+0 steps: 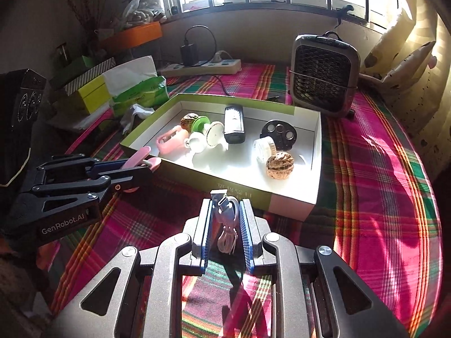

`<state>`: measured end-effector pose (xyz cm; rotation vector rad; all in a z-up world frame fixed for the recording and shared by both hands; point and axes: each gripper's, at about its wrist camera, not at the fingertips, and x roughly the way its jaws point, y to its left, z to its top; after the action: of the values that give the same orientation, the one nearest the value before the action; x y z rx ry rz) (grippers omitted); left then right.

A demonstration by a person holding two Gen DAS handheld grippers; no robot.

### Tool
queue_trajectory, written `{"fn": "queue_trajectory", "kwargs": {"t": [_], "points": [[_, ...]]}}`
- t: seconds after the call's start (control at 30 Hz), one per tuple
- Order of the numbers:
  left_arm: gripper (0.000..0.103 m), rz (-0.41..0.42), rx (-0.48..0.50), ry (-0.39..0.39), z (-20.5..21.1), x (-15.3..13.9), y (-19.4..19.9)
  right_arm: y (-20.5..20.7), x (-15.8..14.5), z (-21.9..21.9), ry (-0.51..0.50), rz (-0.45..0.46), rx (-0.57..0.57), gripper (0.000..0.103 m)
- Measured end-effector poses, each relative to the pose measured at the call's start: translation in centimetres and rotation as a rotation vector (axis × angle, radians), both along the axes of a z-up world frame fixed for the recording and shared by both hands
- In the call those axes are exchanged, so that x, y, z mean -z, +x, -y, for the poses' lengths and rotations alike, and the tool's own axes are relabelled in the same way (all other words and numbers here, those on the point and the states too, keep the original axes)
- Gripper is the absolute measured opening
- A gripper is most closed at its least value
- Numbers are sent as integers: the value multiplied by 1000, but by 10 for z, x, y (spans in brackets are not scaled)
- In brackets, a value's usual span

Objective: Organize objects
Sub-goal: 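Lift the pink roll in the left tool and white cable in the right tool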

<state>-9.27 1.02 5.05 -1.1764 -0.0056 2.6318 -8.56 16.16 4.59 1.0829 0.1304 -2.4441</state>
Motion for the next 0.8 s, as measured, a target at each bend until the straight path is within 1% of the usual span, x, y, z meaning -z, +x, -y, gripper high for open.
{"fn": "queue_trajectory", "kwargs": {"t": [0.03, 0.17, 0.3, 0.5, 0.63, 0.8], "points": [[15, -3, -1, 2, 1, -1, -1, -1, -2, 1, 1, -4, 1, 20], [15, -2, -11, 11, 5, -5, -6, -9, -9, 3, -4, -16, 1, 12], [15, 2, -15, 14, 8, -3, -8, -11, -11, 1, -21, -17, 6, 12], [15, 12, -15, 24, 10, 1, -9, -10, -3, -8, -30, 12, 36, 12], [15, 15, -8, 25, 9, 3, -8, -7, 0, -21, -77, 42, 58, 12], [15, 16, -10, 32, 10, 4, -7, -1, 6, -29, -68, 71, 85, 12]]}}
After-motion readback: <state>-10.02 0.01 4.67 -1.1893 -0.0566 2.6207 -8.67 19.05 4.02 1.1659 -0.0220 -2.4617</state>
